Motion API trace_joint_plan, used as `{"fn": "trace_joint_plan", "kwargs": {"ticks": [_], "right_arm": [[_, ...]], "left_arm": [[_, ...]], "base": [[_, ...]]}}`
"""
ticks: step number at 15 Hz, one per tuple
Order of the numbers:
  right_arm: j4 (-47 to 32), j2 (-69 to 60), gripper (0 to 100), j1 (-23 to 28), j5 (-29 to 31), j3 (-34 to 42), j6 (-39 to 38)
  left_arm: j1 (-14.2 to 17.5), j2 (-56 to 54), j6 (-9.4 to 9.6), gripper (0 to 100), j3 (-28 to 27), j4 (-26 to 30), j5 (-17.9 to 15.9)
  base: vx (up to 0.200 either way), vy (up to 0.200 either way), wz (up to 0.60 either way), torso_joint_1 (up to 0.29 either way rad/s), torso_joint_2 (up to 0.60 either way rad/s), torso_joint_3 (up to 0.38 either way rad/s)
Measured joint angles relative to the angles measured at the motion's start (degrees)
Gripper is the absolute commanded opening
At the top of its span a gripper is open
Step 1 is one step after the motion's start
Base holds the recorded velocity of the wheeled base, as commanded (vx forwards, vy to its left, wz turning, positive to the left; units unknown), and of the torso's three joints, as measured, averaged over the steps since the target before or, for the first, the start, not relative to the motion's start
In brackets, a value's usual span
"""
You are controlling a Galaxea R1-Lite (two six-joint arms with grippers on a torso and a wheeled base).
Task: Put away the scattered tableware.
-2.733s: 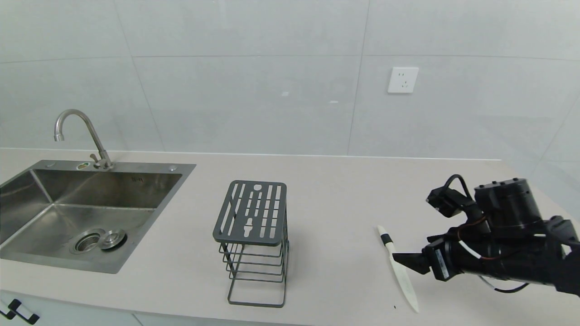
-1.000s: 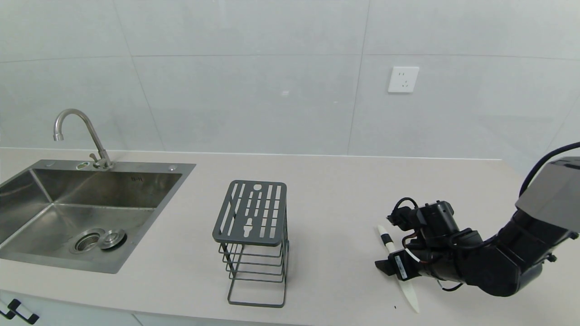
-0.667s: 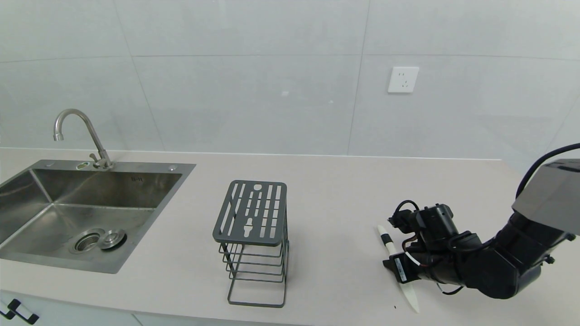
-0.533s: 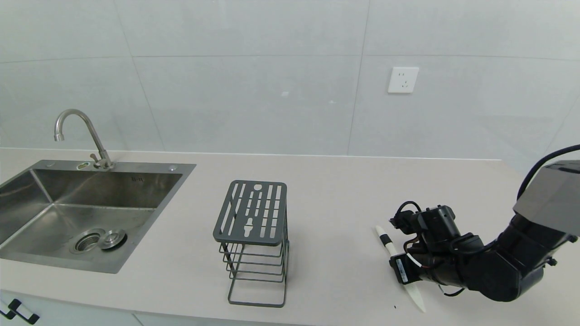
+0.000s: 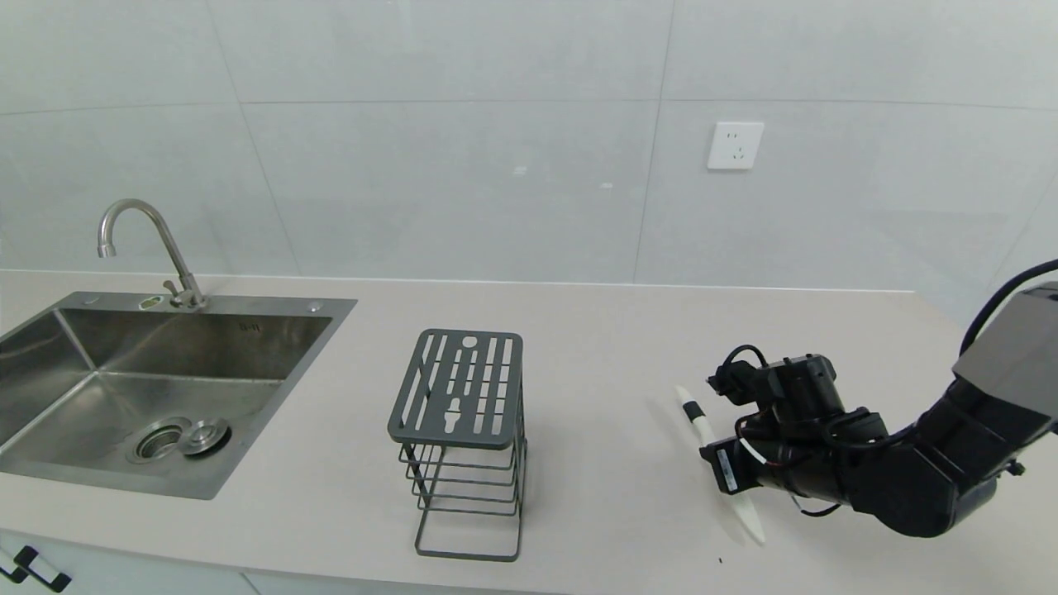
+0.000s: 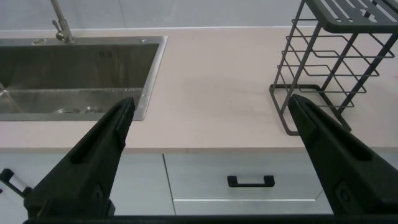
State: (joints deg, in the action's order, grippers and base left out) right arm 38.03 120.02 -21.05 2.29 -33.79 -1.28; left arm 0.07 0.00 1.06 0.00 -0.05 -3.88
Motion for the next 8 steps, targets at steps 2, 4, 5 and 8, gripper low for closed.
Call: {"fn": "trace_joint_plan", "kwargs": {"ticks": [2, 4, 5, 8], "right_arm": [[3.7, -1.2, 0, 0.0, -2.0, -0.1, 2.1], [9.3, -1.9, 0, 0.0, -5.4, 0.0, 3.7], [12.4, -2.0, 0, 0.0, -7.9, 0.1, 4.5], [23.4, -2.3, 0, 0.4, -15.6, -0.6, 5.7]], "left_arm": [[0.0, 0.0, -0.02, 100, 0.0, 0.0, 0.0], [0.0, 0.0, 0.0, 100, 0.0, 0.0, 0.0], [0.0, 0.0, -0.02, 100, 0.0, 0.0, 0.0], [0.0, 0.0, -0.02, 100, 0.0, 0.0, 0.0]], "base": [[0.0, 0.0, 0.0, 0.0, 0.0, 0.0], [0.0, 0.0, 0.0, 0.0, 0.0, 0.0], [0.0, 0.0, 0.0, 0.0, 0.0, 0.0], [0.0, 0.0, 0.0, 0.0, 0.0, 0.0]]}}
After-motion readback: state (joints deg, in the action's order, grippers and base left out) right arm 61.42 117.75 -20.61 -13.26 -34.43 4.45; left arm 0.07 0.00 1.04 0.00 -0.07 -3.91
